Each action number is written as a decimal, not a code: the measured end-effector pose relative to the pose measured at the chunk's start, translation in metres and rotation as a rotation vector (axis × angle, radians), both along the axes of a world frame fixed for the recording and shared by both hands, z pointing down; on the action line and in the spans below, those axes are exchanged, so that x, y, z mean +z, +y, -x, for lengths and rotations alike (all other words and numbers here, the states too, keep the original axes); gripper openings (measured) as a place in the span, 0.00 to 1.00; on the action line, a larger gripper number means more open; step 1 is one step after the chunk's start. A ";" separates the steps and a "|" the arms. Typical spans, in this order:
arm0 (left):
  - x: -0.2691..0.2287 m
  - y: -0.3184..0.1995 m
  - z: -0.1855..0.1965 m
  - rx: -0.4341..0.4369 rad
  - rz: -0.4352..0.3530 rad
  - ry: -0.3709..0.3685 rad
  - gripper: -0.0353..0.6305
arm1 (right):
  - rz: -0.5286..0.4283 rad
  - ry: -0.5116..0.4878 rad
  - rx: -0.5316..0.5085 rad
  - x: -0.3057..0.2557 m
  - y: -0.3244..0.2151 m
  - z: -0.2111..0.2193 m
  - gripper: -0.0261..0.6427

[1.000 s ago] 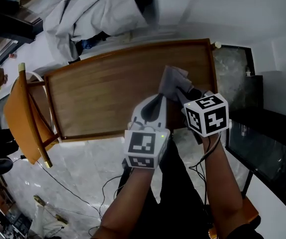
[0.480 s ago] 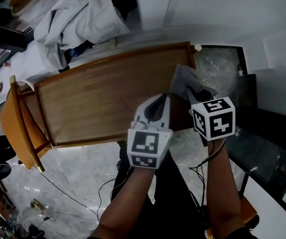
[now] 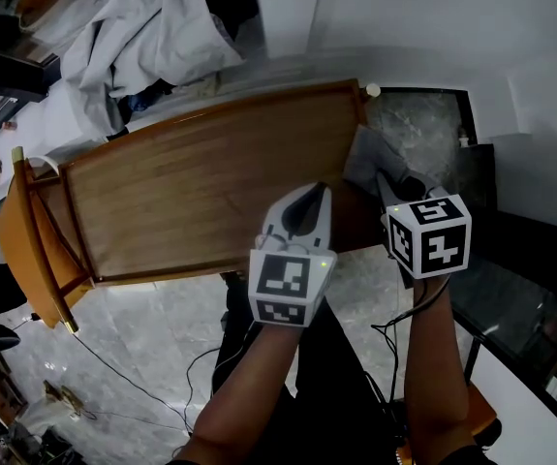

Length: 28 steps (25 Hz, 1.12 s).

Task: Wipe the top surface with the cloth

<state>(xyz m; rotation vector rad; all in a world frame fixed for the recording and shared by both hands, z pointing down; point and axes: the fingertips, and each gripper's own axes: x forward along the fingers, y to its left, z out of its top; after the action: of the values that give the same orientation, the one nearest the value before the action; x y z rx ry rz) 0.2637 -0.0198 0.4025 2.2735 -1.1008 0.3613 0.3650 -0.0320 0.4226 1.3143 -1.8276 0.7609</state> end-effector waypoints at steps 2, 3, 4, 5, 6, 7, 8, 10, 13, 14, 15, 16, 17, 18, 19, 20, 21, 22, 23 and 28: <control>-0.002 -0.002 0.007 -0.020 -0.007 -0.002 0.07 | -0.048 -0.022 -0.018 -0.016 -0.003 0.012 0.08; -0.004 -0.003 0.013 -0.034 -0.011 -0.005 0.07 | -0.075 -0.043 -0.033 -0.024 -0.004 0.021 0.08; -0.006 -0.004 0.020 -0.049 -0.017 -0.008 0.07 | -0.102 -0.072 -0.053 -0.033 -0.005 0.033 0.08; -0.009 -0.005 0.029 -0.064 -0.022 -0.012 0.07 | -0.131 -0.106 -0.082 -0.040 -0.007 0.049 0.08; -0.012 -0.005 0.040 -0.080 -0.029 -0.016 0.07 | -0.157 -0.141 -0.115 -0.047 -0.008 0.067 0.08; -0.015 -0.006 0.054 -0.099 -0.036 -0.022 0.07 | -0.178 -0.173 -0.149 -0.051 -0.008 0.088 0.08; -0.017 -0.006 0.071 -0.121 -0.043 -0.029 0.07 | -0.190 -0.200 -0.183 -0.052 -0.008 0.111 0.08; -0.020 -0.002 0.113 -0.180 -0.051 -0.051 0.07 | -0.193 -0.253 -0.244 -0.049 -0.004 0.161 0.08; -0.019 0.007 0.186 -0.273 -0.048 -0.086 0.07 | -0.173 -0.317 -0.330 -0.042 0.004 0.240 0.08; -0.019 0.009 0.212 -0.300 -0.049 -0.096 0.07 | -0.170 -0.334 -0.357 -0.040 0.006 0.266 0.08; -0.020 0.012 0.236 -0.325 -0.051 -0.106 0.07 | -0.167 -0.350 -0.383 -0.038 0.009 0.291 0.08; -0.022 0.015 0.260 -0.350 -0.054 -0.114 0.07 | -0.161 -0.367 -0.407 -0.037 0.013 0.315 0.08; -0.024 0.020 0.283 -0.375 -0.056 -0.119 0.07 | -0.151 -0.388 -0.429 -0.036 0.017 0.339 0.08; -0.026 0.025 0.305 -0.401 -0.057 -0.124 0.07 | -0.137 -0.411 -0.449 -0.034 0.021 0.363 0.08; -0.028 0.031 0.326 -0.427 -0.057 -0.130 0.07 | -0.122 -0.432 -0.467 -0.032 0.026 0.386 0.08; -0.029 0.036 0.347 -0.452 -0.057 -0.134 0.07 | -0.109 -0.447 -0.487 -0.030 0.031 0.408 0.08; -0.031 0.042 0.366 -0.473 -0.059 -0.135 0.07 | -0.099 -0.456 -0.507 -0.026 0.036 0.429 0.08; -0.034 0.046 0.382 -0.488 -0.062 -0.134 0.07 | -0.090 -0.459 -0.526 -0.023 0.040 0.449 0.08; -0.037 0.051 0.396 -0.496 -0.066 -0.133 0.07 | -0.081 -0.464 -0.541 -0.019 0.044 0.467 0.08; -0.045 0.070 0.449 -0.527 -0.077 -0.138 0.07 | -0.023 -0.526 -0.586 -0.004 0.063 0.538 0.08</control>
<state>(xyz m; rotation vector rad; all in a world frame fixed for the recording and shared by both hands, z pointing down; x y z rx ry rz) -0.1854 0.0504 0.3578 1.9413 -1.7497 0.2644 -0.1734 0.0313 0.4184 0.5418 -2.4733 0.7963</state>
